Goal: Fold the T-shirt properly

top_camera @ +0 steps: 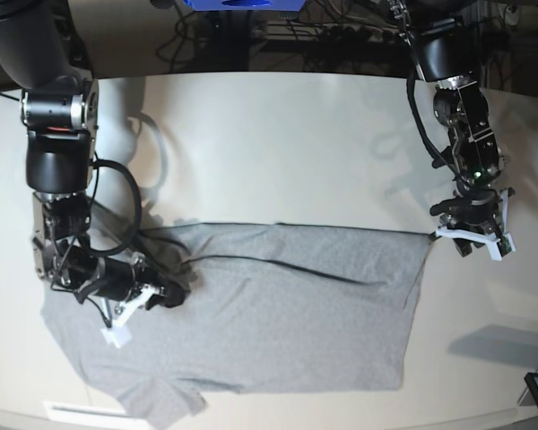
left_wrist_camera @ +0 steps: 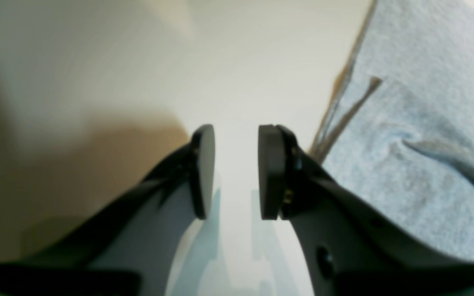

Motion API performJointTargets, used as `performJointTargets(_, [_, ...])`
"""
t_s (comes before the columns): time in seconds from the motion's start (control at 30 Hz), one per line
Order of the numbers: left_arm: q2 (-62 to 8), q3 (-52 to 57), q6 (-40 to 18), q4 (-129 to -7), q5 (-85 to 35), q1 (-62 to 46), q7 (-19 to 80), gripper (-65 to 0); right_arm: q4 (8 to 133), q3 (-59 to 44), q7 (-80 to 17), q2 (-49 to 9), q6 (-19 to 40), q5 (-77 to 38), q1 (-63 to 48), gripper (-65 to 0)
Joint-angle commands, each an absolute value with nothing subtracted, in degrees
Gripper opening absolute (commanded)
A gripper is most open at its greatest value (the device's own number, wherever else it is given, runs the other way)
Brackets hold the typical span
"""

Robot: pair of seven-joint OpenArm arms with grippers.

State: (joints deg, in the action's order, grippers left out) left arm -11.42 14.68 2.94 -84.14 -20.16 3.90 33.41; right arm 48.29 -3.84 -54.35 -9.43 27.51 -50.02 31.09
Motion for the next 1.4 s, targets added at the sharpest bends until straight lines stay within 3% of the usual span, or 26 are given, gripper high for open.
performJointTargets(0.0, [-11.8,14.5,2.5,-85.3,-20.4,5.0,32.0,-46.9,49.3,-3.8,-52.8,-9.7,28.0,-51.4,33.4,-64.1])
performJointTargets(0.13, [-11.7,14.3,2.5,-85.3,-20.4,5.0,32.0,-46.9,49.3,-3.8,-52.8,-9.7,28.0,-51.3,33.6,-61.7])
performJointTargets(0.17, [-11.6,14.2,2.5,-85.3,-20.4,5.0,32.0,-46.9,49.5,-3.8,-52.8,-9.7,28.0,-50.5,33.6,-58.5])
performJointTargets(0.3, [-11.4,14.1,0.6,-85.4,-20.4,5.0,32.0,-46.9,49.9,-4.3,-52.4,-9.7,28.0,-46.4,33.7,-35.7])
performJointTargets(0.37, [-11.4,14.1,-2.2,-85.4,-20.4,5.0,33.0,-46.9,51.7,-4.3,-49.8,-9.8,28.4,-45.8,33.2,-29.3])
performJointTargets(0.5, [-10.9,14.2,-6.6,-85.5,-20.4,5.1,34.9,-46.9,60.5,-3.3,-42.3,-13.2,28.4,-45.7,28.3,-30.6])
performJointTargets(0.63, [-10.1,13.7,-6.7,-85.5,-19.8,5.1,31.6,-46.9,72.8,4.1,-36.9,-20.2,27.8,-42.6,21.3,-40.8])
performJointTargets(0.73, [-11.1,8.1,-6.7,-85.1,-19.6,5.1,26.9,-46.9,80.3,6.8,-35.6,-22.5,22.7,-34.9,15.0,-45.4])
performJointTargets(0.87, [-13.0,2.9,-6.7,-83.1,-19.6,7.3,24.1,-46.9,88.2,5.0,-35.5,-22.3,16.2,-24.3,6.1,-45.3])
performJointTargets(1.0, [-12.9,2.1,-6.7,-76.8,-19.6,10.6,24.3,-46.9,94.0,-2.4,-35.9,-21.1,16.2,-19.9,0.0,-44.5])
performJointTargets(1.17, [-13.1,-1.7,-6.7,-73.8,-19.6,11.5,24.2,-46.9,99.0,-9.3,-36.0,-21.1,16.2,-17.1,-4.5,-31.6])
performJointTargets(1.37, [-13.1,-4.4,-6.7,-72.4,-19.6,10.0,24.1,-46.9,99.8,-12.0,-36.1,-21.9,16.2,-17.1,-7.6,-31.3])
